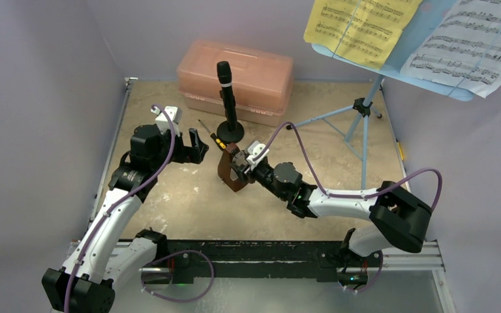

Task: Pack up the instrument practice props
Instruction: Close the cover of the metronome.

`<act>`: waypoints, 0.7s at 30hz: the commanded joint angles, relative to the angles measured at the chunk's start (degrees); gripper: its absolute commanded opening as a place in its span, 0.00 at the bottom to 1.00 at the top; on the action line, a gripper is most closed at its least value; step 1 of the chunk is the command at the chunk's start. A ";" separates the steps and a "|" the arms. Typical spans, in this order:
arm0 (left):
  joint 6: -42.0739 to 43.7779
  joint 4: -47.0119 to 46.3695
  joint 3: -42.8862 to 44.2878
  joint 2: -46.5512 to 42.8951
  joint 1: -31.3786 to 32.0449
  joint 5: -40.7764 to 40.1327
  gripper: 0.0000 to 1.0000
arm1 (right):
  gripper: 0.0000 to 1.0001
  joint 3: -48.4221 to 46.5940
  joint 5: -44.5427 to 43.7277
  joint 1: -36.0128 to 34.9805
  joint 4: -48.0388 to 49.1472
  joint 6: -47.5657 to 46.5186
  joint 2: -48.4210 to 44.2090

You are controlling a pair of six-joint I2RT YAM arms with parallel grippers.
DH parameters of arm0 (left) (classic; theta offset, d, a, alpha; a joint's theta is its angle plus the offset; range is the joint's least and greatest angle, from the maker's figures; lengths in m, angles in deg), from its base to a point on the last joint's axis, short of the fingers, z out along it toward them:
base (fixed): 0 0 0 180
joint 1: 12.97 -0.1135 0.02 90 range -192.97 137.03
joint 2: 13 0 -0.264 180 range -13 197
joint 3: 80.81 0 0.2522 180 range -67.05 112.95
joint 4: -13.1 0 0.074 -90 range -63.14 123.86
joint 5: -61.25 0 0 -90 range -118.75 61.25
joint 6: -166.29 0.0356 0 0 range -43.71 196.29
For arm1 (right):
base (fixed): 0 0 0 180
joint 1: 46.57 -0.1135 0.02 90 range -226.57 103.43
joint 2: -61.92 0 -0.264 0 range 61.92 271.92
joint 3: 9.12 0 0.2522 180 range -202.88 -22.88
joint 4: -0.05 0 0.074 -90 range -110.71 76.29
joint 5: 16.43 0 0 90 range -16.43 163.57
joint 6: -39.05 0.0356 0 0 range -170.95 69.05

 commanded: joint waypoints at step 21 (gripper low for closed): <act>-0.34 -2.42 0.68 -0.69 -0.57 2.09 0.98 | 0.06 1.21 5.49 2.80 1.74 0.79 0.44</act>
